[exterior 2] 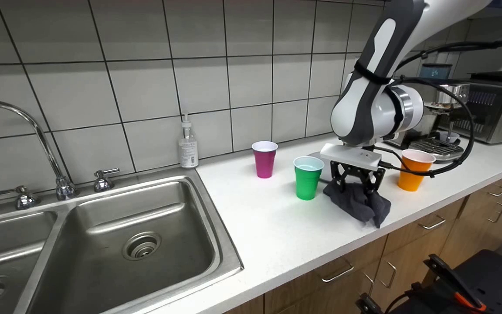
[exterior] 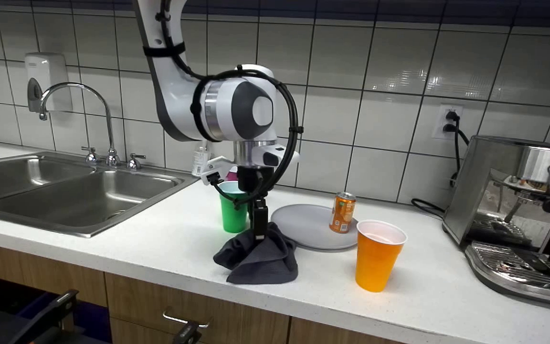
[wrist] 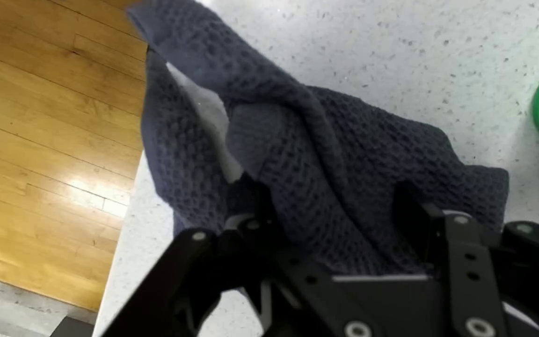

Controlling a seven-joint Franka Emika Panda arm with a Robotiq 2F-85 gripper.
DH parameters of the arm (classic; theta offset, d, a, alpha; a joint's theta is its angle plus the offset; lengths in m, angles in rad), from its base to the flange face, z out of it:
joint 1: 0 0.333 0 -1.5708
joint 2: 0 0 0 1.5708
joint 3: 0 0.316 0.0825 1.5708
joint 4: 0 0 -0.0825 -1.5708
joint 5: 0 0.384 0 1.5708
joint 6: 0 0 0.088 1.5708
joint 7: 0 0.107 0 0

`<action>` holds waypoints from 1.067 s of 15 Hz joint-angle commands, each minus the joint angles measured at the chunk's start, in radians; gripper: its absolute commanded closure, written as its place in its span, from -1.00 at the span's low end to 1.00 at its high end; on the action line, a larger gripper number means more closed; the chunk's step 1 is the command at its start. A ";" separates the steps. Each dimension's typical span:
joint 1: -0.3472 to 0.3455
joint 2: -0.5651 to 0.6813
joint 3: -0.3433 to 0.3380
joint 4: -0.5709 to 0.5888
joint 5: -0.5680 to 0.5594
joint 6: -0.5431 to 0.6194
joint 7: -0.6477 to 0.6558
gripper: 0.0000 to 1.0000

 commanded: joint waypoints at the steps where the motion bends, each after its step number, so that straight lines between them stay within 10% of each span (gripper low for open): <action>1: 0.022 -0.021 -0.028 0.006 0.016 -0.003 -0.009 -0.98; 16: 0.049 -0.124 -0.029 0.008 -0.009 -0.036 0.013 -1.00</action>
